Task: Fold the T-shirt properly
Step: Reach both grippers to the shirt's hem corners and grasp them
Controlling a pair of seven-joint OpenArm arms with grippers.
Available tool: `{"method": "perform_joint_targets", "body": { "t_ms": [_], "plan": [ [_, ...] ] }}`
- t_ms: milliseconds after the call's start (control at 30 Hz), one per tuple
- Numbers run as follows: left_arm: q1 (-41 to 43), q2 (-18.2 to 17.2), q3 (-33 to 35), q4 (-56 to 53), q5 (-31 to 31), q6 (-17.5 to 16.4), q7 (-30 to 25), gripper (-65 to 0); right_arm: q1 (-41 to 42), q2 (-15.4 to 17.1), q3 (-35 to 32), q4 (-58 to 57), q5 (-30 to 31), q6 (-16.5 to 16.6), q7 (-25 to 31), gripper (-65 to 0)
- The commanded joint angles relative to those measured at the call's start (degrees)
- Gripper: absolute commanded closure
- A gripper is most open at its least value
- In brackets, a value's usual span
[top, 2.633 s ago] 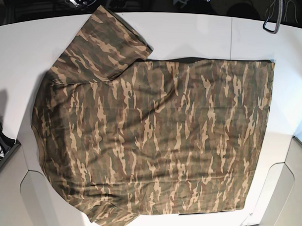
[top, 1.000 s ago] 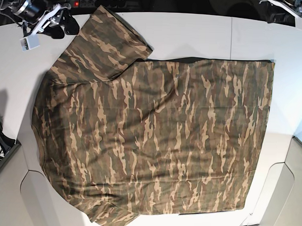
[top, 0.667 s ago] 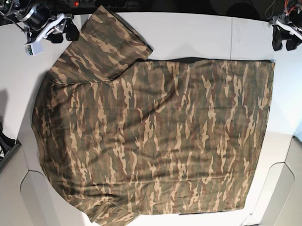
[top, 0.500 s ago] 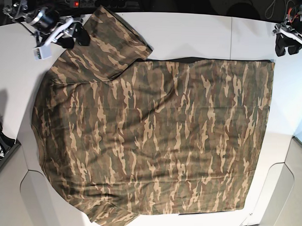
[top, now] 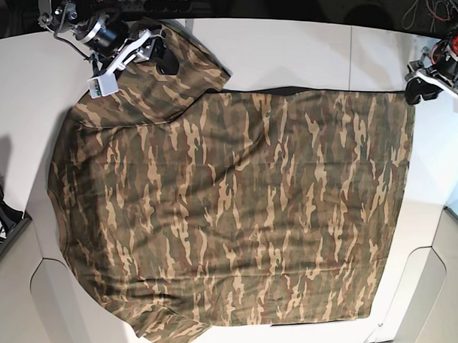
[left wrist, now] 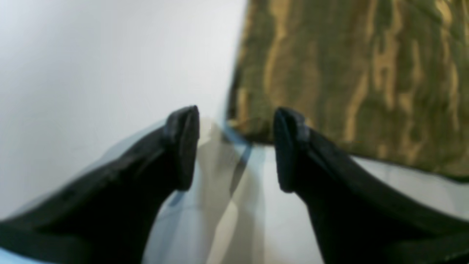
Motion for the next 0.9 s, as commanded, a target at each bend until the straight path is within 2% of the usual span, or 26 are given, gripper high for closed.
{"method": "perform_joint_targets", "body": {
  "t_ms": [0, 233, 267, 333, 400, 467, 500, 533, 600, 700, 800, 867],
  "plan": [
    [-0.07, -0.76, 0.83, 0.57, -0.26, -0.37, 0.17, -35.2, -0.39, 0.28, 0.02, 0.24, -1.25, -0.59, -1.36, -36.4],
    [-3.06, -0.76, 8.11, 0.57, 4.04, 0.55, -1.70, -33.8, -0.39, 0.28, 0.02, 0.24, -1.22, -0.59, -1.31, -36.4],
    [-3.37, -0.76, 9.03, 0.57, 4.57, 2.10, -1.70, -30.7, -0.39, 0.28, 0.02, 0.24, -1.25, -0.59, -1.31, -36.4],
    [-3.65, -0.76, 10.40, 0.57, 5.55, 4.31, -2.01, -19.7, -0.39, 0.28, 0.07, 0.24, -1.31, -0.59, -1.33, -34.1],
    [-3.61, -0.74, 10.80, 0.57, 5.97, 4.37, -2.43, -8.3, -0.35, 0.28, 0.09, 0.26, -2.08, -0.59, -1.20, -24.1],
    [-3.63, -0.79, 10.67, 0.57, 6.25, 4.33, -2.49, 0.0, -0.37, 0.28, 0.09, 0.26, -3.56, -0.59, -0.22, -9.5],
    [-3.63, -0.81, 10.67, 0.59, 6.91, 3.93, -2.86, 0.0, -0.37, 0.28, 0.26, 0.26, -4.59, -0.59, 0.42, -2.7],
    [-3.63, -0.81, 10.67, 0.59, 7.54, 3.17, -3.26, 0.0, -0.35, 0.28, 0.52, 0.28, -5.38, -0.59, 0.83, 0.0],
    [-3.61, -0.81, 10.60, 0.74, 8.09, 0.66, -3.74, 0.0, -0.35, 0.28, 1.70, 0.39, -5.46, -0.55, 0.81, 0.0],
    [-3.28, -0.76, 9.66, 2.56, 8.02, -2.86, -3.69, 0.0, -0.42, 0.28, 4.57, 1.62, -5.38, 1.38, -0.48, 0.0],
    [-2.40, -0.79, 7.67, 6.34, 7.82, -3.63, -3.69, 0.0, -0.55, 0.28, 8.48, 3.89, -2.91, 1.55, -4.70, 0.0],
    [-1.25, -0.76, 5.92, 9.44, 7.65, -3.63, -3.67, 0.0, -1.20, 0.31, 11.47, 5.49, -0.48, 2.14, -5.42, 0.0]
  ]
}}
